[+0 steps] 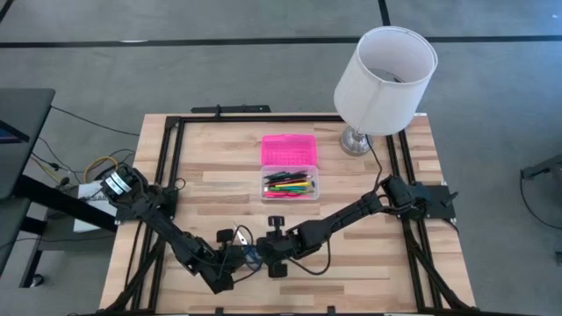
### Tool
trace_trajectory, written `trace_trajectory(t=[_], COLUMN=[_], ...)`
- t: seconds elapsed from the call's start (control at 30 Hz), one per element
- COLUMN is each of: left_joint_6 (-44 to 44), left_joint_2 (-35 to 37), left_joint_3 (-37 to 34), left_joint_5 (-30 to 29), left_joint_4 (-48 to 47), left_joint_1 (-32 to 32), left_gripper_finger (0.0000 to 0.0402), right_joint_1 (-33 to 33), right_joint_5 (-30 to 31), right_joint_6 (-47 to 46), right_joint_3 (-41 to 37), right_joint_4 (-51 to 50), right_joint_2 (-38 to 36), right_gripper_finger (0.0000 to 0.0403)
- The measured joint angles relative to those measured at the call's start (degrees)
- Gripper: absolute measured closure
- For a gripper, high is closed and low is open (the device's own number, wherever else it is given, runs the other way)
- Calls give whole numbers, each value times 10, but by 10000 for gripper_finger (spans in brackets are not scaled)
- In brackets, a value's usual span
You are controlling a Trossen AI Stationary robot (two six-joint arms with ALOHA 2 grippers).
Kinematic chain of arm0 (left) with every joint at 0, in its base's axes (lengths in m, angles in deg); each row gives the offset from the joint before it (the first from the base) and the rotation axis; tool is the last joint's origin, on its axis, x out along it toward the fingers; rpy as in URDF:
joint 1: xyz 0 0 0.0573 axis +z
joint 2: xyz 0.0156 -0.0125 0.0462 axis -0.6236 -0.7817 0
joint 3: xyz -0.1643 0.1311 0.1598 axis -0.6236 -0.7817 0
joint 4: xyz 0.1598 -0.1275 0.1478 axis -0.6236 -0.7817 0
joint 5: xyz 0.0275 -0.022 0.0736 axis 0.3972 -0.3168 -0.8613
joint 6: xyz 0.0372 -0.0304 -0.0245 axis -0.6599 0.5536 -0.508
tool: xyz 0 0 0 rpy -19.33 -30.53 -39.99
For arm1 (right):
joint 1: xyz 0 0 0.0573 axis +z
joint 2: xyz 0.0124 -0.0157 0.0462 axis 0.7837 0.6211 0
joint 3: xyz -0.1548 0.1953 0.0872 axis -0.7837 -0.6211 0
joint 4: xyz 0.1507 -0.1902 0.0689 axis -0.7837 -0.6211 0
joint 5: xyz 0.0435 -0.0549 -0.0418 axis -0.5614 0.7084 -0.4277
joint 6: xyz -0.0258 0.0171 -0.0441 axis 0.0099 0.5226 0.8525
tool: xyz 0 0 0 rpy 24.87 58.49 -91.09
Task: Pick & place school supplies into a supply box
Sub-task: Put the scissors into the supply box
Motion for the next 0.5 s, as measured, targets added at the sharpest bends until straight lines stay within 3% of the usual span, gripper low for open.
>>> trace_trajectory(t=[0.5], left_joint_6=[-46], left_joint_2=[0], left_joint_3=[0], left_joint_5=[-15], left_joint_4=[34], left_joint_1=[5], left_gripper_finger=[340], right_joint_1=[10], right_joint_5=[-7], right_joint_6=[-78], right_joint_3=[-14], right_joint_4=[62], right_joint_2=[1], right_gripper_finger=[328])
